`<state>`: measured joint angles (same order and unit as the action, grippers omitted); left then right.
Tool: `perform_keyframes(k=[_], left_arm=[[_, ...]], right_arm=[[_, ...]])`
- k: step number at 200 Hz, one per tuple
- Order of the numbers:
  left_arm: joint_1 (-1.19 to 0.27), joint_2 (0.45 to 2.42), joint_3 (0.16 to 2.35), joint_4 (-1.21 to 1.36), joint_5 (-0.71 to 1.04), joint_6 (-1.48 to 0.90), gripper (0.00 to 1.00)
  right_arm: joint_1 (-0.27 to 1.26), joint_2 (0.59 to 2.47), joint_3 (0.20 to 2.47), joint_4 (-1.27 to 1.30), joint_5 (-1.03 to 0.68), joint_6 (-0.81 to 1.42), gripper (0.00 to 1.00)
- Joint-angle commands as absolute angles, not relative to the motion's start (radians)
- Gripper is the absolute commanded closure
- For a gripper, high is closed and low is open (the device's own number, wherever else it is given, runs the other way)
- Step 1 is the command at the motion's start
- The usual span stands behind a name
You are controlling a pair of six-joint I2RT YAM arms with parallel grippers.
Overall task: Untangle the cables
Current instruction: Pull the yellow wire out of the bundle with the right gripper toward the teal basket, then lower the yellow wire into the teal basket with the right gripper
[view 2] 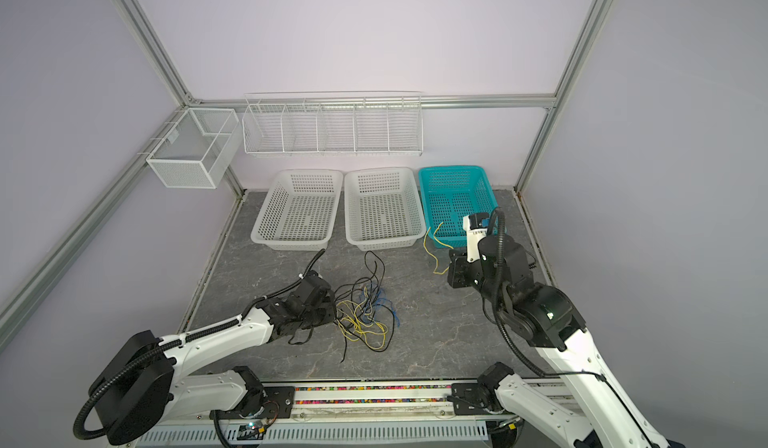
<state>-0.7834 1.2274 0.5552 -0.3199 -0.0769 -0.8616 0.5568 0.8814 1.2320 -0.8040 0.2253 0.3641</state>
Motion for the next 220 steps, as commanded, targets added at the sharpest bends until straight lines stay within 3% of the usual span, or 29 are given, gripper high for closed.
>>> perform_keyframes(k=[1, 38, 64, 98, 178, 220], left_arm=[[-0.781, 1.187, 0.589, -0.309, -0.068, -0.838, 0.72], [-0.781, 1.156, 0.618, -0.315, -0.079, -0.79, 0.39], [-0.781, 1.166, 0.684, -0.348, -0.076, -0.732, 0.25], [-0.781, 1.206, 0.784, -0.41, -0.056, -0.689, 0.18], [-0.78, 1.202, 1.007, -0.632, -0.053, -0.574, 0.01], [-0.77, 1.111, 1.007, -0.711, -0.181, -0.525, 0.01]], right_arm=[[0.473, 0.973, 1.302, -0.686, 0.212, 0.316, 0.94], [0.288, 1.185, 1.429, -0.688, 0.088, 0.409, 0.94], [0.154, 1.302, 1.463, -0.628, -0.021, 0.487, 0.94], [0.085, 1.483, 1.562, -0.593, -0.091, 0.516, 0.94], [0.076, 1.859, 1.75, -0.57, -0.069, 0.429, 0.93], [0.084, 1.986, 1.786, -0.612, -0.055, 0.382, 0.8]])
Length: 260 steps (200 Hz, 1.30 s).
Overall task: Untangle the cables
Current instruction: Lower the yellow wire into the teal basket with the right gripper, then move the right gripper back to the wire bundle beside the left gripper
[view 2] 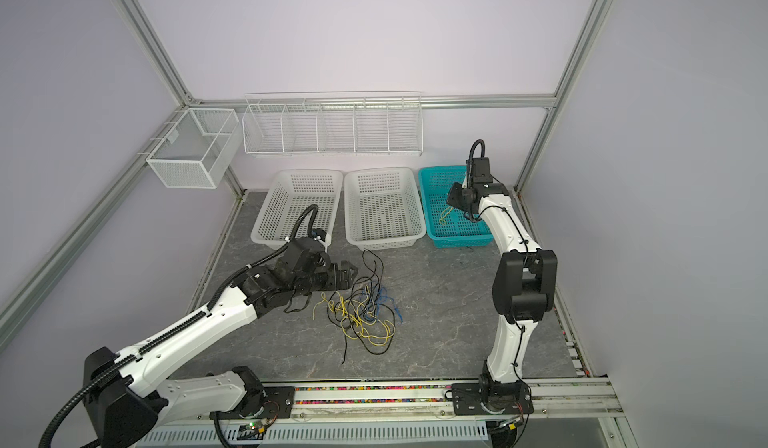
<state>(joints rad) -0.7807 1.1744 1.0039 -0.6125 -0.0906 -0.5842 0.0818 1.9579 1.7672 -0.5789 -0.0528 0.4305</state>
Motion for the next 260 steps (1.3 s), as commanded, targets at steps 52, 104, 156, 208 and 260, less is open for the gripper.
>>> perform_keyframes(k=[52, 104, 156, 208, 260], left_arm=[[-0.77, 0.954, 0.922, -0.697, -0.402, -0.408, 0.01], [-0.77, 0.889, 0.868, -0.725, -0.511, -0.401, 0.01], [-0.77, 0.856, 0.848, -0.741, -0.506, -0.416, 0.01], [-0.77, 0.862, 0.85, -0.747, -0.519, -0.41, 0.01], [-0.77, 0.855, 0.848, -0.755, -0.502, -0.41, 0.01]], right_arm=[[0.133, 1.878, 1.753, -0.706, 0.024, 0.346, 0.42], [0.359, 1.564, 1.536, -0.739, 0.004, 0.347, 0.29], [0.648, 1.159, 1.038, -0.593, -0.049, 0.462, 0.22], [0.934, 0.992, 0.786, -0.457, 0.046, 0.653, 0.23], [1.005, 1.173, 0.769, -0.334, 0.11, 0.714, 0.4]])
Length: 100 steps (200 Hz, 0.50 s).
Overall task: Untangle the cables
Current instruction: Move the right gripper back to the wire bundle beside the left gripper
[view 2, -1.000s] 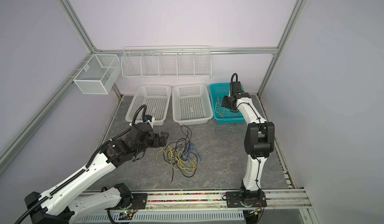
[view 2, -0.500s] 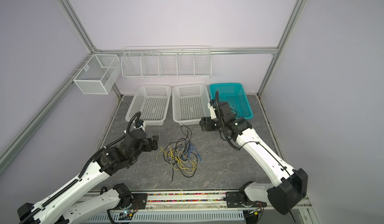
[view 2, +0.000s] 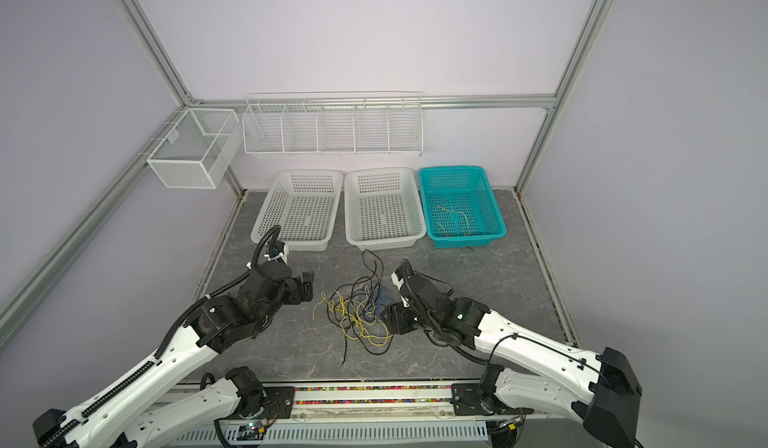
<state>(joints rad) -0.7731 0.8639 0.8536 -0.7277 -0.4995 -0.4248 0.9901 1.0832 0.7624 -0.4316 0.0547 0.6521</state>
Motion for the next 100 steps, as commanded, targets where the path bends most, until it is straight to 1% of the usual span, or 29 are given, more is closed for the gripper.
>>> perform_keyframes(k=[1, 9, 32, 52, 100], left_arm=[[-0.77, 0.856, 0.848, -0.755, -0.502, -0.41, 0.01], [-0.77, 0.855, 0.847, -0.755, -0.502, -0.408, 0.01], [-0.77, 0.861, 0.844, -0.752, -0.496, -0.405, 0.01], [-0.77, 0.868, 0.844, -0.75, -0.485, -0.4, 0.01], [-0.77, 0.883, 0.846, -0.746, -0.462, -0.39, 0.01]], right_arm=[[1.005, 1.177, 0.77, -0.333, 0.113, 0.715, 0.41], [1.01, 1.209, 0.782, -0.324, 0.132, 0.725, 0.45], [1.011, 1.278, 0.807, -0.313, 0.194, 0.751, 0.52], [1.01, 1.329, 0.822, -0.297, 0.211, 0.772, 0.55], [1.009, 1.467, 0.864, -0.238, 0.195, 0.799, 0.57]])
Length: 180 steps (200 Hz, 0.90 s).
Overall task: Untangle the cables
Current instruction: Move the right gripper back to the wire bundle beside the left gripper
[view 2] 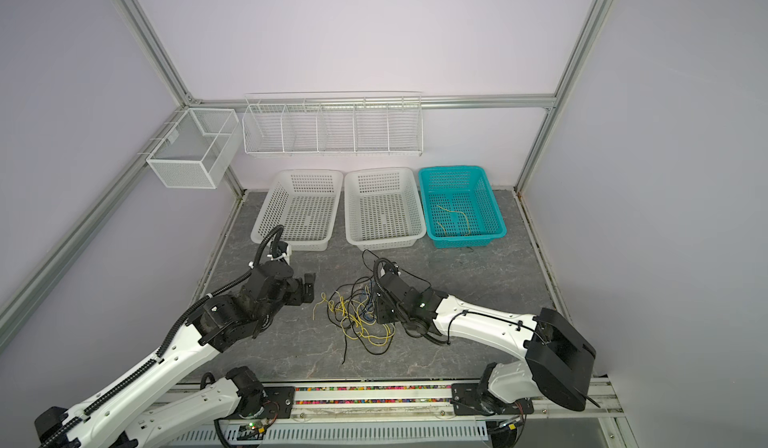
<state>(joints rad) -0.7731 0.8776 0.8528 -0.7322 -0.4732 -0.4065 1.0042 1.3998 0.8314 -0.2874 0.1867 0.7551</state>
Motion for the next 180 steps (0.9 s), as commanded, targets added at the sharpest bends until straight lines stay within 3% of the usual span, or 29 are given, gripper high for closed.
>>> perform_keyframes(k=[1, 35, 77, 98, 121, 143, 180], left_arm=[[-0.77, 0.883, 0.846, -0.746, -0.46, -0.391, 0.01], [-0.77, 0.88, 0.844, -0.744, -0.45, -0.39, 0.01], [-0.77, 0.883, 0.847, -0.735, -0.399, -0.378, 0.01], [-0.77, 0.886, 0.884, -0.755, -0.323, -0.392, 0.01], [-0.77, 0.885, 0.894, -0.735, -0.129, -0.485, 0.01], [-0.77, 0.898, 0.848, -0.641, 0.09, -0.615, 0.01], [-0.773, 0.842, 0.695, -0.458, 0.229, -0.82, 0.03]], right_arm=[[1.008, 1.471, 0.865, -0.237, 0.193, 0.799, 0.58], [1.008, 1.537, 0.867, -0.193, 0.164, 0.825, 0.68], [1.022, 1.498, 0.858, -0.175, 0.165, 0.802, 0.93], [1.055, 1.443, 0.852, -0.166, 0.179, 0.745, 0.93], [1.104, 1.408, 0.863, -0.168, 0.203, 0.661, 0.93], [1.143, 1.398, 0.873, -0.178, 0.242, 0.616, 0.93], [1.155, 1.368, 0.84, -0.123, 0.25, 0.615, 0.93]])
